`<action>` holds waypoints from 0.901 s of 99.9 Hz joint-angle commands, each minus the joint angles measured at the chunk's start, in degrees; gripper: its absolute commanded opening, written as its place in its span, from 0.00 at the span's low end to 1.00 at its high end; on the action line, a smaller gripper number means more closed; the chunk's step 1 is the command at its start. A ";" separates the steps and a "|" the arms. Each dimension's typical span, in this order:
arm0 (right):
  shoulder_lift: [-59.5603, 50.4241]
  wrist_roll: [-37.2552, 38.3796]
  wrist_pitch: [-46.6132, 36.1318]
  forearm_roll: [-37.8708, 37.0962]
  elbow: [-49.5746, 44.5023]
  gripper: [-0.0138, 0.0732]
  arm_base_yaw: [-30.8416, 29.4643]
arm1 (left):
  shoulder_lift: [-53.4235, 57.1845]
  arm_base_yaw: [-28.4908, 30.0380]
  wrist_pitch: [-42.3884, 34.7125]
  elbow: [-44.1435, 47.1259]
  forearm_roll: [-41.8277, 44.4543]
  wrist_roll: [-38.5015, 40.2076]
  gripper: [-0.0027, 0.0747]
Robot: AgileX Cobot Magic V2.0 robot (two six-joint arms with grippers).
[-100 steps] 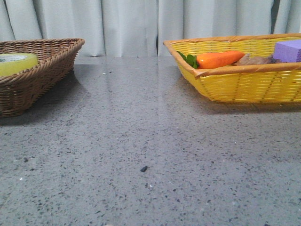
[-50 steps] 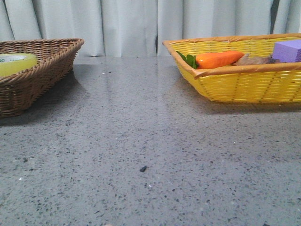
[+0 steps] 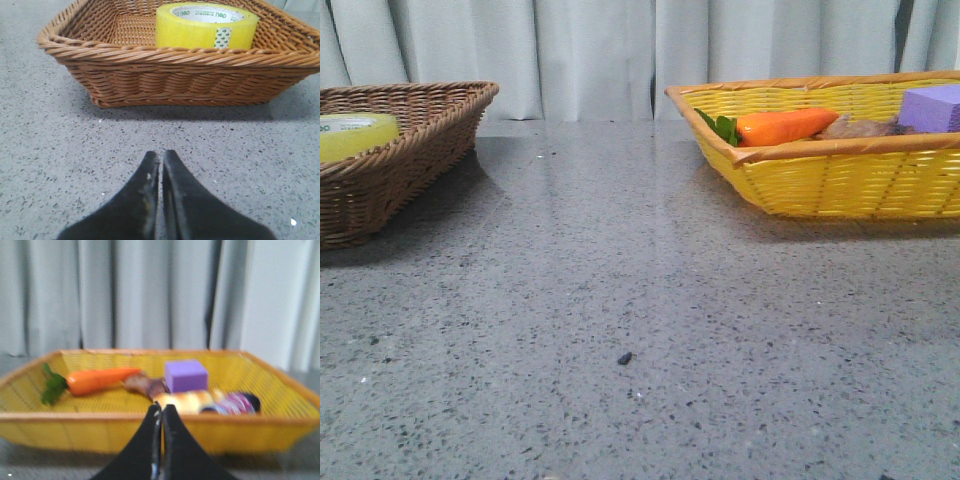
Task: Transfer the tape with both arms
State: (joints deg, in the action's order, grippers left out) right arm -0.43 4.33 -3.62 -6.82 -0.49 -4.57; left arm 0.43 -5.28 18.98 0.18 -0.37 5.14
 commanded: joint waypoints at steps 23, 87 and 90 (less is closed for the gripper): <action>-1.36 -1.36 9.61 3.04 -1.33 0.07 -2.75 | 1.60 -0.06 -2.70 0.56 -0.46 0.57 0.01; -1.36 -1.87 21.02 4.00 -1.33 0.07 -2.75 | 1.60 -0.06 -2.70 0.56 -0.46 0.57 0.01; -1.36 -1.87 21.02 4.00 -1.33 0.07 -2.75 | 1.60 -0.06 -2.70 0.56 -0.46 0.57 0.01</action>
State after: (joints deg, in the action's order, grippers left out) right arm -0.65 3.13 18.77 -3.05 -0.61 -6.85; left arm 0.43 -5.28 18.98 0.18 -0.37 5.14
